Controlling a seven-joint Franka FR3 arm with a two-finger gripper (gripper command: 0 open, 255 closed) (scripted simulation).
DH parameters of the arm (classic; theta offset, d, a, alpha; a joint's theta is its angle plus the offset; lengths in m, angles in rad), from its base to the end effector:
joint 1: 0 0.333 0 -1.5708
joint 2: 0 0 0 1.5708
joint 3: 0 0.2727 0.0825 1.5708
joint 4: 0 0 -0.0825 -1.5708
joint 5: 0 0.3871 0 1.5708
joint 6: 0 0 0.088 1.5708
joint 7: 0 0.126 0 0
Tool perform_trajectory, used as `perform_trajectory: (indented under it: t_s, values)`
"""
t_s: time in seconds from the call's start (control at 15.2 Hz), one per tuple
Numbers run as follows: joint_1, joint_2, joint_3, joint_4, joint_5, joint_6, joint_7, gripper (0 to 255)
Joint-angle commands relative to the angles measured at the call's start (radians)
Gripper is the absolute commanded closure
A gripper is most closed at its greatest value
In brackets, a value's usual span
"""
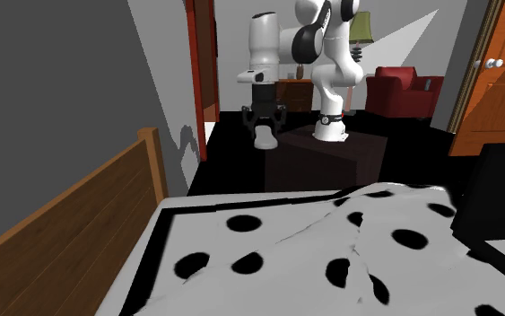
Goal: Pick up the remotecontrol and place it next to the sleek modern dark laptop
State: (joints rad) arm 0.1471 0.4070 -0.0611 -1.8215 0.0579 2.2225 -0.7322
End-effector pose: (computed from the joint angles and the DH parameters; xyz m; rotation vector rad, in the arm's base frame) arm 0.6252 0.0578 0.2533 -2.8805 -1.1973 -0.0035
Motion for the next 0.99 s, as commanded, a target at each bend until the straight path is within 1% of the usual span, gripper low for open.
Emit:
perform_trajectory:
  t_s: [0.0, 0.92]
  values:
    - [0.0, -0.014, -0.001, 0.009, -0.001, -0.023, 0.001, 255]
    - [0.002, -0.093, -0.004, 0.09, -0.011, -0.183, 0.009, 255]
